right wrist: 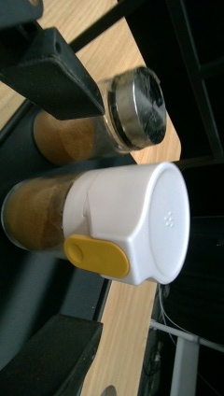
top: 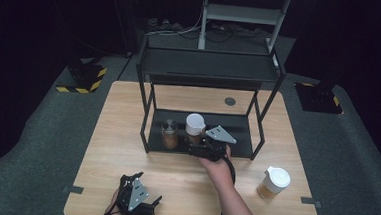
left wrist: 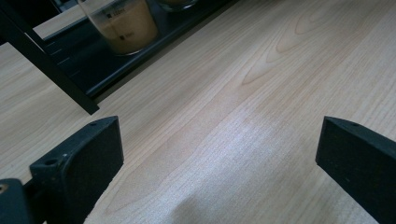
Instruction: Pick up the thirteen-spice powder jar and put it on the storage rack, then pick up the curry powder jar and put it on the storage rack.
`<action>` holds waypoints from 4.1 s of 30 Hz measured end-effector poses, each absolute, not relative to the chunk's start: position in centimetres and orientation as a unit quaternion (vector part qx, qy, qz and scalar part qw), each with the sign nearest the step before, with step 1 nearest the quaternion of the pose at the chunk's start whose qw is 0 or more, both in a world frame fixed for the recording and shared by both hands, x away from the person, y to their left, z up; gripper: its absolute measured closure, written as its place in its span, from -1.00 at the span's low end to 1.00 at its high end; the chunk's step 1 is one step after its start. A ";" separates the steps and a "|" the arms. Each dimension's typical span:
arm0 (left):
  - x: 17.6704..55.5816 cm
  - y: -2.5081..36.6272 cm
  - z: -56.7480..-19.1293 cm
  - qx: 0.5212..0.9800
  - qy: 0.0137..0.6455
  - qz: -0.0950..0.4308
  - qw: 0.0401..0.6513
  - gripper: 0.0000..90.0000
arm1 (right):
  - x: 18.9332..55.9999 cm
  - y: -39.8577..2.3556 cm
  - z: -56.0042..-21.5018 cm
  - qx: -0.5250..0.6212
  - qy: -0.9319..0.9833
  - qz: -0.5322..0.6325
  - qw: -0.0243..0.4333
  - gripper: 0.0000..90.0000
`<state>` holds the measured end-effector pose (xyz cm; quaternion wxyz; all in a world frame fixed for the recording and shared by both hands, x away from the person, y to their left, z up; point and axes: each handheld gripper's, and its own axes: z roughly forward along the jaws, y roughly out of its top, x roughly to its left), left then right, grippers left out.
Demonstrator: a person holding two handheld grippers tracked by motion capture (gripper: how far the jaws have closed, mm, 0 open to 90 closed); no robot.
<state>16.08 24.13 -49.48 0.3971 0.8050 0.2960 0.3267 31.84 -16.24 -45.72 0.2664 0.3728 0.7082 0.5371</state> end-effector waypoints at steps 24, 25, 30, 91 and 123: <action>16.1 24.1 -49.4 0.808 0.292 0.324 0.395 -0.97 | 27.5 -17.7 -45.2 0.351 0.708 0.535 0.298 -1.00; 16.2 24.1 -49.4 0.809 0.291 0.323 0.396 -0.97 | 27.2 -17.9 -45.2 0.348 0.708 0.537 0.300 -1.00; 16.2 24.1 -49.4 0.809 0.292 0.324 0.395 -0.97 | 26.3 -18.4 -45.2 0.343 0.707 0.537 0.305 -1.00; 16.4 24.5 -49.4 0.814 0.276 0.315 0.402 -0.97 | 19.4 -22.2 -49.9 0.334 0.769 0.433 0.331 -1.00; 16.6 24.4 -49.2 0.822 0.267 0.311 0.396 -0.97 | 17.5 -24.2 -49.0 0.301 0.744 0.489 0.343 -1.00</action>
